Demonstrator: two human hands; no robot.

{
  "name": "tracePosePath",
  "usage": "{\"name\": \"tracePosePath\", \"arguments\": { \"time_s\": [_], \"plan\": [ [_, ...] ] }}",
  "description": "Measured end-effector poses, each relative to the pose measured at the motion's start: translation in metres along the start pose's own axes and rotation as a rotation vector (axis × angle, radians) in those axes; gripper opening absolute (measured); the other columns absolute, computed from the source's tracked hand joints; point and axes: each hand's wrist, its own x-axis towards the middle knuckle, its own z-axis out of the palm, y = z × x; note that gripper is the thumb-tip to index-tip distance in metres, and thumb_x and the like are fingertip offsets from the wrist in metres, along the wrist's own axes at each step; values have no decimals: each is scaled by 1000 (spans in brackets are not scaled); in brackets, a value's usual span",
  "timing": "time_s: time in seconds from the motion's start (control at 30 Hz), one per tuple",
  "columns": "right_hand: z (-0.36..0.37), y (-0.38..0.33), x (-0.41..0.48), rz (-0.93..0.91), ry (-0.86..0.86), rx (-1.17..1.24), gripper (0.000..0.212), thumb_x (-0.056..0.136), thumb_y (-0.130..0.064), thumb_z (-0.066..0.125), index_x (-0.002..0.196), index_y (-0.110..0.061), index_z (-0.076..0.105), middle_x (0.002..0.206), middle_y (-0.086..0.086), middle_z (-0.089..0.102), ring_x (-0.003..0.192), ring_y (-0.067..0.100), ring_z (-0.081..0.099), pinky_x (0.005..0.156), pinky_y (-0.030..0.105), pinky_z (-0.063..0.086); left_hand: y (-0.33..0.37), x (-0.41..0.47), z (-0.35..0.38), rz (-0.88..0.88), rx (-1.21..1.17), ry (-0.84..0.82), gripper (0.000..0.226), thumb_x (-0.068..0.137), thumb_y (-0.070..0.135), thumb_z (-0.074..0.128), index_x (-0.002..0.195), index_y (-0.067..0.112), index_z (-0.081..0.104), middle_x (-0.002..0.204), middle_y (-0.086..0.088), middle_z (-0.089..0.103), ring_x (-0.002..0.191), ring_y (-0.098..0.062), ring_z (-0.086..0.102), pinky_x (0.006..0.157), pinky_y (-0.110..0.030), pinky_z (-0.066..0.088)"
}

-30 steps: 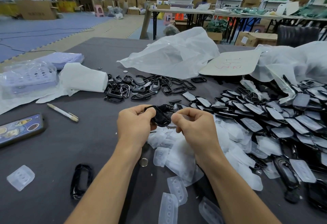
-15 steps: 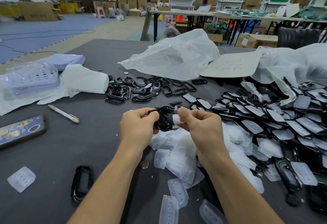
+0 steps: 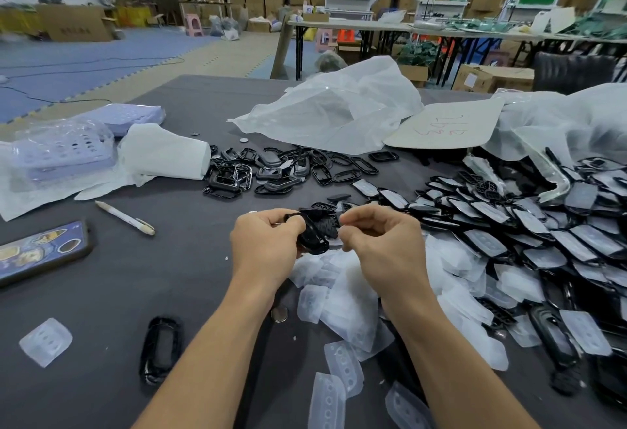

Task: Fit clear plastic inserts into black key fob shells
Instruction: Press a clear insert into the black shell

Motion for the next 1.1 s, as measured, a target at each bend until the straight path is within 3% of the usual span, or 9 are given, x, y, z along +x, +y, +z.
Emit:
{"name": "tracePosePath", "arguments": {
  "time_s": [0.1, 0.2, 0.3, 0.47, 0.57, 0.73, 0.9, 1.0, 1.1],
  "plan": [
    [-1, 2, 3, -45, 6, -129, 26, 85, -1, 74, 76, -24, 77, 71, -10, 75, 65, 5, 69, 64, 17, 54, 3, 4, -9, -64, -77, 143, 25, 74, 15, 70, 65, 36, 80, 61, 0, 75, 57, -24, 75, 63, -37, 63],
    [8, -2, 6, -102, -38, -234, 25, 89, -4, 71, 79, -25, 79, 71, -13, 74, 66, 5, 68, 64, 20, 56, 6, 10, -22, -134, -168, 356, 22, 79, 11, 69, 60, 20, 76, 48, 2, 67, 39, -14, 63, 52, -25, 49],
    [34, -8, 18, -156, -173, -450, 27, 91, -6, 63, 90, -24, 82, 72, -14, 73, 61, 3, 60, 64, 21, 49, 11, 13, -31, -155, -298, 521, 21, 81, 9, 68, 64, 20, 70, 42, 5, 62, 38, -15, 59, 52, -24, 45],
    [80, -18, 47, -333, -423, -903, 41, 83, -5, 66, 115, -27, 78, 111, 5, 77, 111, 26, 64, 103, 32, 45, 15, 16, -37, -159, -422, 587, 24, 85, 10, 67, 64, 21, 67, 40, 6, 59, 37, -11, 56, 54, -29, 42],
    [95, -18, 55, -372, -506, -1062, 42, 79, 0, 64, 107, -27, 79, 101, 5, 77, 106, 29, 67, 97, 34, 46, 15, 16, -37, -172, -450, 571, 24, 86, 9, 67, 65, 20, 68, 40, 6, 59, 40, -13, 56, 58, -29, 43],
    [92, -17, 57, -317, -428, -1022, 35, 72, 8, 56, 84, -17, 77, 79, 11, 75, 84, 35, 69, 71, 31, 45, 14, 15, -38, -198, -485, 544, 18, 85, 8, 68, 70, 17, 70, 42, 7, 61, 37, -10, 56, 61, -29, 46],
    [69, -20, 39, -274, -213, -744, 16, 85, -15, 71, 74, -26, 71, 73, -9, 71, 79, 19, 67, 79, 31, 53, 13, 16, -37, -202, -502, 524, 15, 85, 8, 69, 73, 16, 70, 41, 6, 59, 37, -11, 56, 64, -30, 46],
    [46, -20, 23, -141, -112, -569, 19, 84, -19, 74, 70, -26, 64, 65, -10, 67, 66, 8, 64, 68, 27, 53, 10, 16, -35, -213, -477, 473, 16, 86, 7, 68, 72, 15, 70, 42, 5, 60, 36, -10, 55, 56, -26, 45],
    [20, -16, 5, 26, -96, -229, 15, 83, -10, 78, 79, -22, 69, 64, -4, 70, 53, 8, 59, 55, 21, 50, 8, 13, -27, -210, -413, 301, 19, 89, 1, 67, 73, 12, 71, 48, 2, 64, 35, -10, 52, 40, -20, 42]
  ]
}}
